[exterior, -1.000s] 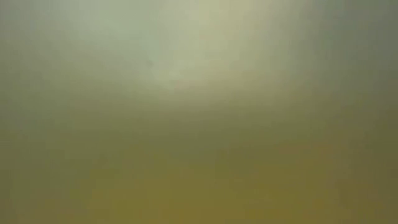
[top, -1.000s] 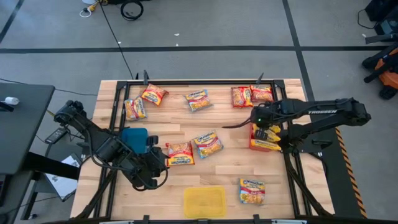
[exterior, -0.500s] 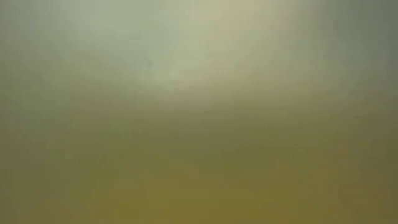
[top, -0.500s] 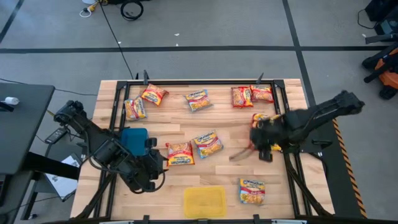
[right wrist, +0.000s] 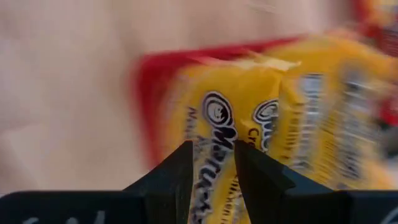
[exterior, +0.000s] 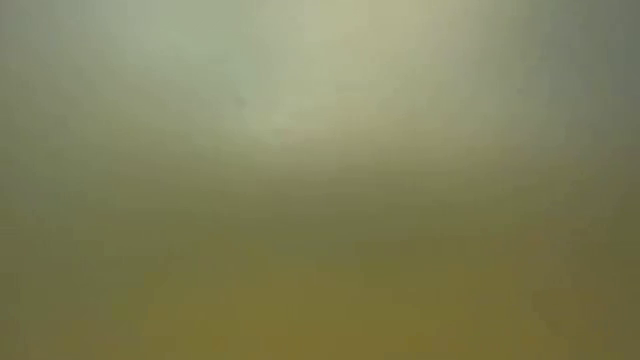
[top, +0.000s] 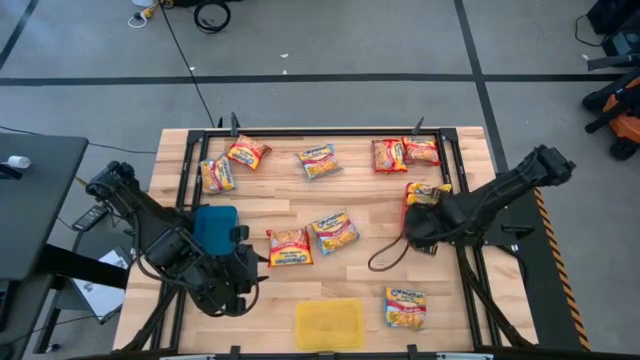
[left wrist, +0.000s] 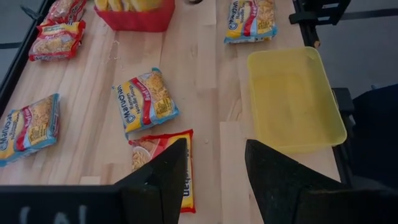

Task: Sort Maruchan noodles
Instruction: Put the yellow noodle pack into the red bin, then adjust the the red bin, then put the red noodle pack into the yellow bin

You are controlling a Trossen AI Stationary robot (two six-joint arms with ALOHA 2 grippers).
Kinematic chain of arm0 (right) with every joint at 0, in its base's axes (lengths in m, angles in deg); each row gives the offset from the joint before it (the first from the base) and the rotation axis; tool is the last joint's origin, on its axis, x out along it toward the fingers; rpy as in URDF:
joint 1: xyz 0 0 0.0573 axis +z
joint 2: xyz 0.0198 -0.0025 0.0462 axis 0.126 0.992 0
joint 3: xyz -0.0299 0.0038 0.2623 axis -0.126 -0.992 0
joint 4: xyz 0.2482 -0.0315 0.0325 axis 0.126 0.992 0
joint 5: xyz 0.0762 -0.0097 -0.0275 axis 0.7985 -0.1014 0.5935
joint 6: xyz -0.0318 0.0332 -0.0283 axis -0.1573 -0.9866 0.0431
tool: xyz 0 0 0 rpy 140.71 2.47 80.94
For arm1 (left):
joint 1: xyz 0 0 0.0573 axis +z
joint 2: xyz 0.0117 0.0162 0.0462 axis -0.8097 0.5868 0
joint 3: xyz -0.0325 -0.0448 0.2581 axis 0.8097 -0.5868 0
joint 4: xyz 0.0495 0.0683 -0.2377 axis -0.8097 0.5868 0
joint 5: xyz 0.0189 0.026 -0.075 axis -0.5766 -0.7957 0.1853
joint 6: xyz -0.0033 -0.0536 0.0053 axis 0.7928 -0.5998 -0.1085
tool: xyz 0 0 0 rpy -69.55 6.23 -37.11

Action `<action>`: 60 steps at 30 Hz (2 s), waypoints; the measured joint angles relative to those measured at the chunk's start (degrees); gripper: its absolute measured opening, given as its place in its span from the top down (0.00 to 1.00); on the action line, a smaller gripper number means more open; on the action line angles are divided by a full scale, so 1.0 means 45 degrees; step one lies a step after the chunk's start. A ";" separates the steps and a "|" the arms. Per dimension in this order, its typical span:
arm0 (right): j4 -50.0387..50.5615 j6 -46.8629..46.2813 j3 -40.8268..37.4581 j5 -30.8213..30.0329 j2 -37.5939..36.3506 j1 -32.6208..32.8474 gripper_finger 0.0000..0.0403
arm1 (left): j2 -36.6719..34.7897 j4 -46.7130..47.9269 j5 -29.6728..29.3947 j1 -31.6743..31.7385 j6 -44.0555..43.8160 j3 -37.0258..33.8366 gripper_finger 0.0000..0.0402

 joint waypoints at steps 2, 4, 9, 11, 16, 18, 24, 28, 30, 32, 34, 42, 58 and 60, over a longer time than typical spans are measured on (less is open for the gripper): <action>0.0783 -0.0378 0.0000 -0.0780 -0.0011 -0.0312 0.69 | 0.0000 0.0000 -0.0006 0.0000 0.0100 0.0000 0.59; 0.1004 -0.0421 -0.0005 -0.0977 -0.0080 -0.0517 0.69 | 0.0000 0.0005 -0.0004 0.0000 0.0102 0.0000 0.59; 0.0475 -0.0099 0.0023 -0.0431 -0.0260 -0.0484 0.69 | 0.0000 0.0002 -0.0004 0.0000 0.0102 0.0000 0.59; 0.0220 -0.0069 0.0177 -0.0368 -0.0262 -0.0296 0.69 | 0.0000 0.0005 -0.0004 0.0000 0.0106 0.0000 0.59; -0.1300 0.0102 0.0124 -0.0469 -0.0262 0.0165 0.69 | 0.0000 0.0000 -0.0004 0.0000 0.0097 0.0000 0.59; -0.1913 0.0208 -0.0319 -0.0620 -0.0199 0.0188 0.69 | 0.0000 -0.0009 -0.0004 0.0000 0.0058 0.0000 0.59; -0.2968 0.0274 -0.2010 0.0079 -0.0199 -0.0010 0.69 | 0.0000 0.0000 -0.0004 -0.0128 -0.0238 0.0000 0.59; -0.3550 0.0681 -0.2395 0.1632 -0.0185 -0.0013 0.69 | 0.0000 -0.0005 0.0002 -0.0251 -0.0243 0.0000 0.59; -0.3560 0.0942 -0.2409 0.2330 -0.0185 -0.0021 0.69 | 0.0000 -0.0003 -0.0012 -0.0282 -0.0240 0.0000 0.59; -0.3566 0.1041 -0.2385 0.3017 -0.0189 -0.0011 0.69 | 0.0000 0.0000 -0.0157 -0.0272 -0.0229 0.0000 0.59; -0.3629 0.1068 -0.2373 0.3869 -0.0247 -0.0001 0.69 | 0.0000 0.0000 -0.0236 -0.0272 -0.0228 0.0000 0.59; -0.3567 0.0668 -0.2239 0.6548 -0.0248 0.0028 0.70 | 0.0000 0.0000 -0.0237 -0.0277 -0.0238 0.0000 0.59; -0.3814 0.2046 0.2788 -0.2382 -0.0257 -0.1563 0.70 | -0.0010 -0.0833 0.0593 0.0782 0.1752 -0.0213 0.59; -0.4127 0.1951 0.2617 -0.2641 -0.0252 -0.2805 0.70 | -0.0010 -0.1797 0.0621 0.0667 0.2452 -0.0558 0.59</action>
